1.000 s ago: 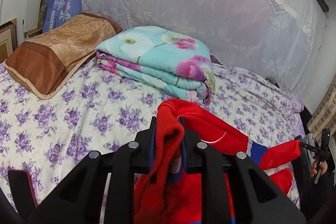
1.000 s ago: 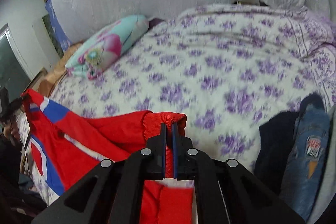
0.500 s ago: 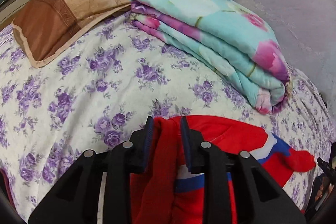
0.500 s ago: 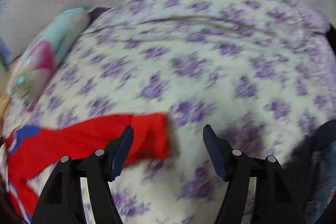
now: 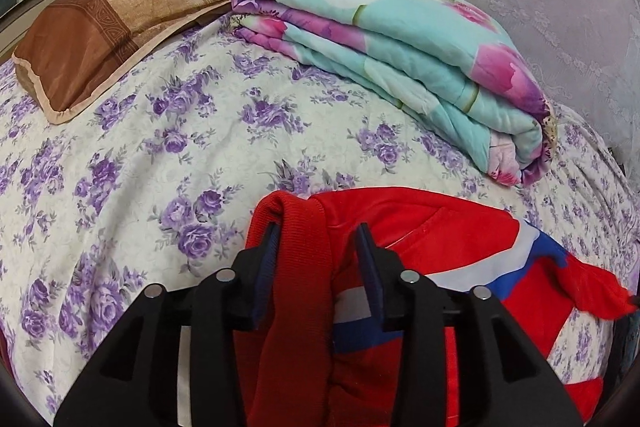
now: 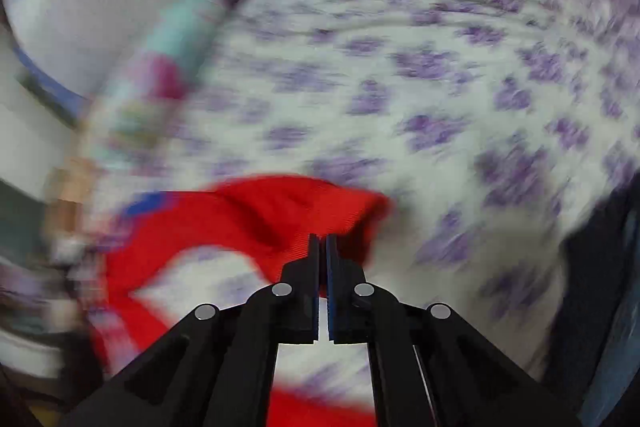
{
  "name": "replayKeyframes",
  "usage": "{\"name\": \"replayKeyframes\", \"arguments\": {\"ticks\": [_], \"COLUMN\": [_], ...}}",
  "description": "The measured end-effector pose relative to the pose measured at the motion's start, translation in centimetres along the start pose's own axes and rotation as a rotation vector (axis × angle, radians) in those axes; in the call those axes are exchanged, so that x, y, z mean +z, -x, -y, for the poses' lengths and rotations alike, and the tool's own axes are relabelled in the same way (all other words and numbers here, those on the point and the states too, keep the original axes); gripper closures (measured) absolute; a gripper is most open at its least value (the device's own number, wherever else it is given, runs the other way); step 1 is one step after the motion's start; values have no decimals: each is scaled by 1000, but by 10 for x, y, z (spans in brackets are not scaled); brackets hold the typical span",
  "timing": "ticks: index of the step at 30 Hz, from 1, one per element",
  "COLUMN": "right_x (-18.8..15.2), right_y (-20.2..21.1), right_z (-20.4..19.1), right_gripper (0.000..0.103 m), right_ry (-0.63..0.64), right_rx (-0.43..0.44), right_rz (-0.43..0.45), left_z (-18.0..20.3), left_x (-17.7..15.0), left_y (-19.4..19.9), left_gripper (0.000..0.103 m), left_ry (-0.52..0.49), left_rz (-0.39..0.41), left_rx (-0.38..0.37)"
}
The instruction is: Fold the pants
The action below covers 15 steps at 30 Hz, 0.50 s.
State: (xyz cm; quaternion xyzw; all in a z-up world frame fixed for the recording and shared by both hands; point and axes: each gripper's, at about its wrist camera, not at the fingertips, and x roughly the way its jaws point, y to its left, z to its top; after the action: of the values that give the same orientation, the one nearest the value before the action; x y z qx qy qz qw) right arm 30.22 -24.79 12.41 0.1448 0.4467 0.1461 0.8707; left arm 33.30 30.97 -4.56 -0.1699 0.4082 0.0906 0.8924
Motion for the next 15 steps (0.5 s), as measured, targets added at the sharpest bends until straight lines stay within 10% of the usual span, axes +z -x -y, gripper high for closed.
{"name": "replayKeyframes", "arguments": {"ticks": [3,7,9,15], "right_x": [11,51,57,24], "right_y": [33,-3,-27,-35], "right_z": [-11,3,14,43], "right_gripper": [100,97,81,48], "right_ry": [-20,48,114,80], "right_rx": [34,-350,-469,-319], "right_rz": [78,194,220,258], "left_z": [3,6,4,0], "left_x": [-1,-4,-5,-7], "left_y": [-7,-10,-9,-9], "left_gripper": [58,57,57,56], "left_ry": [-6,-15,-9,3], "left_rz": [-1,11,16,17], "left_rx": [16,30,24,4]}}
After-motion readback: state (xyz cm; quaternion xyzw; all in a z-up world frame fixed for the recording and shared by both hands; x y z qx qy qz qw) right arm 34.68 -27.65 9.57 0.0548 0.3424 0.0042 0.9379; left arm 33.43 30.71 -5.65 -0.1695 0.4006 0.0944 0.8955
